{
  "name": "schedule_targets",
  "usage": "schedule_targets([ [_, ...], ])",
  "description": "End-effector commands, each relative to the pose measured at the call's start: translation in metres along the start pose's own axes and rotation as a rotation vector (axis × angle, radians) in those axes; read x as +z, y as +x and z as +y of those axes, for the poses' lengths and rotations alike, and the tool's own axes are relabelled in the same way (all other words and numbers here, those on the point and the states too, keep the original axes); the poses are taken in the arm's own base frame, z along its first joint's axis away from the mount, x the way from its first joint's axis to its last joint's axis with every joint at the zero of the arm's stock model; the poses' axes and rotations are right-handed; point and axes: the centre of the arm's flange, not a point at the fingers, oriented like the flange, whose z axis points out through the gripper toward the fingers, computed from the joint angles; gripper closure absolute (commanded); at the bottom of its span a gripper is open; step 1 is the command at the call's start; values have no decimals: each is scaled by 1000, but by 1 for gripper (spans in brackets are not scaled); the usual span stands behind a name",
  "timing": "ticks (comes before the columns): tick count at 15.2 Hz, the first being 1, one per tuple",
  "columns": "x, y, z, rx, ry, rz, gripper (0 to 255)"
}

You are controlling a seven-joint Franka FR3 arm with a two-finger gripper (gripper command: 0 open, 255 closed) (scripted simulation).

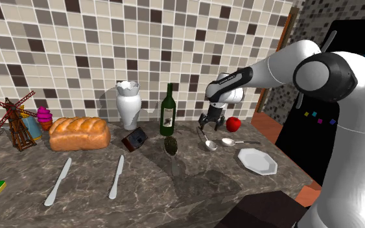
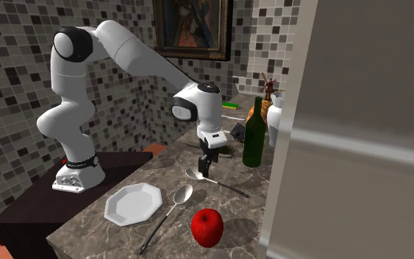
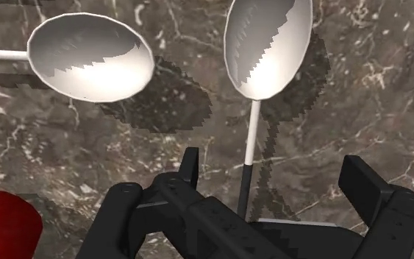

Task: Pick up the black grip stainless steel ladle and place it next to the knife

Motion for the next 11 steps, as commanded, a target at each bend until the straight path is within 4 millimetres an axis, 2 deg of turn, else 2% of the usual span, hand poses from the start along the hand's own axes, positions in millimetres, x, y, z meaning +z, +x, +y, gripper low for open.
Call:
schedule_targets([
  [1,21,19,5,29,6,-2,0],
  [2,22,20,6,30,7,-2,0],
  [9,62,20,5,30,7,-2,0],
  [11,62,20,5,30,7,-2,0],
])
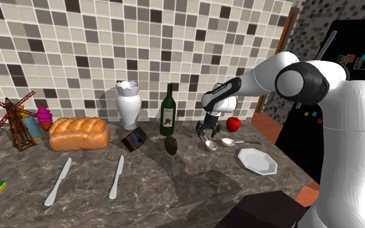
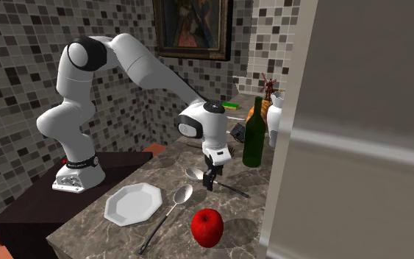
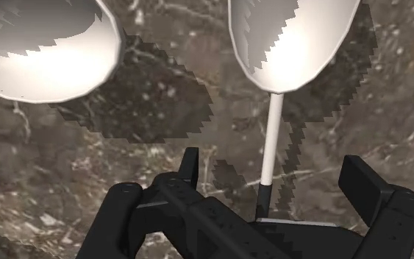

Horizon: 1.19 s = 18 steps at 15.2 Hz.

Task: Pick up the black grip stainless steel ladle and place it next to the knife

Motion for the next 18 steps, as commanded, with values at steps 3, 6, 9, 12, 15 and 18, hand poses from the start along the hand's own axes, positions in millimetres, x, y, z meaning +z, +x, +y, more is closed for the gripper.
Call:
schedule_targets([
  [3,2,0,0,0,0,1,0],
  [6,2,0,0,0,0,1,0],
  [9,2,0,0,0,0,1,255],
  [12,2,0,0,0,0,1,255],
  [15,2,0,0,0,0,1,255],
  [18,-8,-1,-1,0,0,1,255],
])
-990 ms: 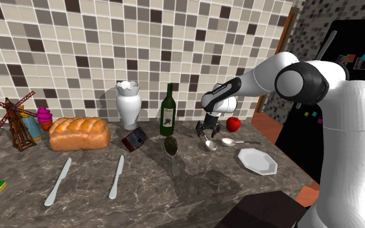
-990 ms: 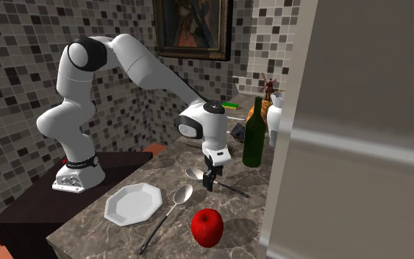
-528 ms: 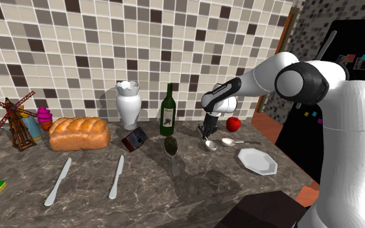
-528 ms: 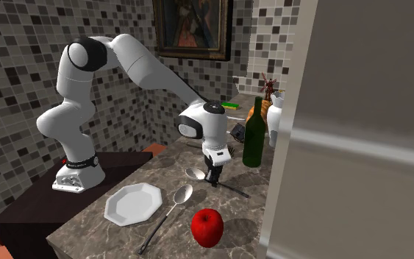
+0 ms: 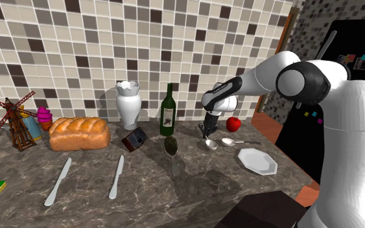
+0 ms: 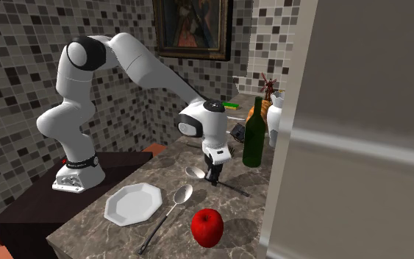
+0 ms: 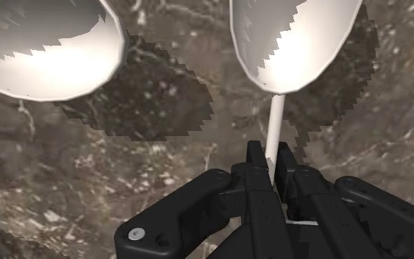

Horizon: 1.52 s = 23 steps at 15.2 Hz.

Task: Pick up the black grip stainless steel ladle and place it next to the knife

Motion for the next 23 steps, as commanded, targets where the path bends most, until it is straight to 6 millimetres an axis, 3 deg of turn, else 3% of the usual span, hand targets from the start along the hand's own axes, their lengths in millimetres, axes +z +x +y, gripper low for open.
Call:
schedule_targets([
  [1,-10,0,-2,0,0,0,255],
  [19,-103,-3,-12,0,0,0,255],
  [23,-97,-19,-62,0,0,0,255],
])
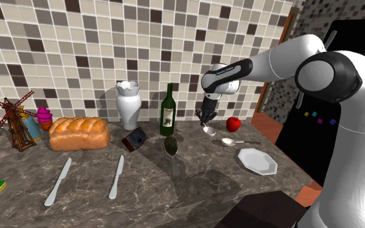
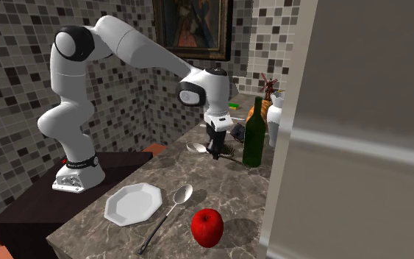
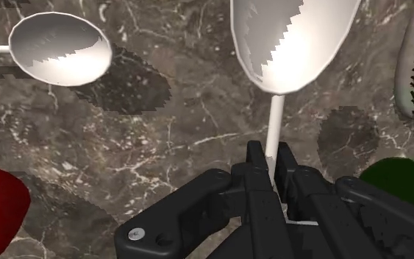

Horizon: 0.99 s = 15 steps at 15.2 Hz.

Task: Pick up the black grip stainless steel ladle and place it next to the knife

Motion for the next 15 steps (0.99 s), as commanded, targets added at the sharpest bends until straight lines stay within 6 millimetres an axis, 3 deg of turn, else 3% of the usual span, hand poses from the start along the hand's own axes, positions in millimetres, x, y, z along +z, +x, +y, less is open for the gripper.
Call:
schedule_targets([
  [1,1,-8,-26,1,0,0,255],
  [15,22,-64,-201,1,0,0,255],
])
